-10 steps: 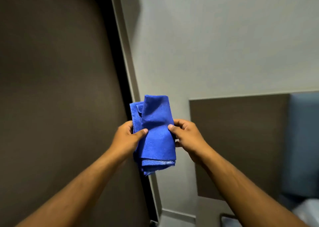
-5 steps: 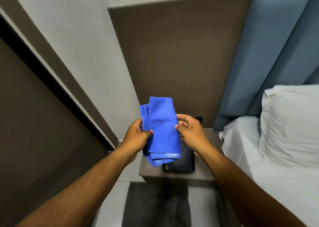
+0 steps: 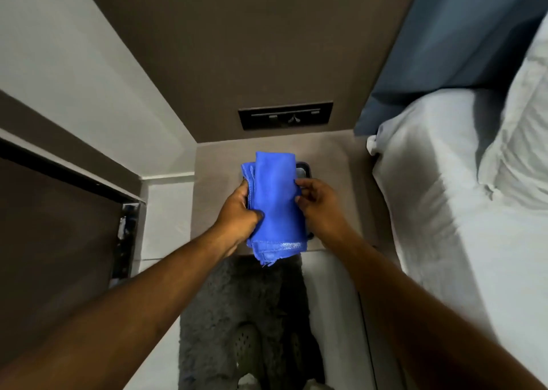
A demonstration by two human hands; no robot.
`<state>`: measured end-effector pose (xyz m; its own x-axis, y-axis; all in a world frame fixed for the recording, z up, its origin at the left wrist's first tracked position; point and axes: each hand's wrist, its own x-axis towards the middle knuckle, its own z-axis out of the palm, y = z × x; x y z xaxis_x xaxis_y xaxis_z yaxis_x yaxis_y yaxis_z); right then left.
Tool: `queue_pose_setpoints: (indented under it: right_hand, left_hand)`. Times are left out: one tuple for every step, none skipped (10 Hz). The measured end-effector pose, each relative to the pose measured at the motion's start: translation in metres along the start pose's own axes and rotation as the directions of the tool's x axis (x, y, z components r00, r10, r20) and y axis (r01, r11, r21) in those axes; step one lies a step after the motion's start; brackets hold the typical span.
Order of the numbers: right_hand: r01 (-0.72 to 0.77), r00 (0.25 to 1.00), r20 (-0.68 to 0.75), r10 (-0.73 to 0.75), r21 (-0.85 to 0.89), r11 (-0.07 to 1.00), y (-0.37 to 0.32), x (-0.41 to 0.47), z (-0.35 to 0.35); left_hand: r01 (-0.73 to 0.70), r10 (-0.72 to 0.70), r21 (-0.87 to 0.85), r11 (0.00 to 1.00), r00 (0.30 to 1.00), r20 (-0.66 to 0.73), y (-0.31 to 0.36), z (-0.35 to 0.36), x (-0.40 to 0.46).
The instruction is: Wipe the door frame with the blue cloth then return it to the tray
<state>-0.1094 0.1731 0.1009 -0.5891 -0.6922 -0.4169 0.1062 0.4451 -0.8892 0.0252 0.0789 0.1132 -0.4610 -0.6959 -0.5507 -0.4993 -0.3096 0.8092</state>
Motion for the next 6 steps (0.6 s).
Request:
queue_pose_setpoints:
  right_hand:
    - [-0.044, 0.998, -0.037, 0.042, -0.067, 0.997, 0.046, 0.045, 0.017]
    - [-0.059, 0.997, -0.058, 0.051, -0.136, 0.989, 0.076, 0.077, 0.031]
    - [-0.05, 0.996, -0.078, 0.031, -0.26, 0.964, 0.109, 0.108, 0.049]
    - [-0.025, 0.999, -0.042, 0.01, -0.372, 0.928, 0.124, 0.119, 0.053]
    - [-0.018, 1.0, 0.011, 0.026, -0.448, 0.894, 0.128, 0.124, 0.055]
    - [-0.029, 0.998, 0.027, 0.05, -0.505, 0.863, 0.118, 0.123, 0.055]
  left_hand:
    - [0.028, -0.03, 0.061, 0.998, 0.999, 0.026, -0.035, 0.008, 0.053]
    - [0.052, -0.057, 0.112, 0.992, 0.998, 0.038, -0.062, 0.011, 0.09]
    - [0.053, -0.066, 0.202, 0.978, 0.996, 0.059, -0.095, 0.015, 0.135]
    - [0.063, -0.075, 0.236, 0.97, 0.996, 0.04, -0.106, 0.016, 0.151]
    - [0.006, -0.013, 0.369, 0.929, 1.0, 0.019, -0.112, 0.009, 0.152]
    - [-0.054, 0.05, 0.493, 0.868, 0.999, 0.022, -0.103, -0.006, 0.144]
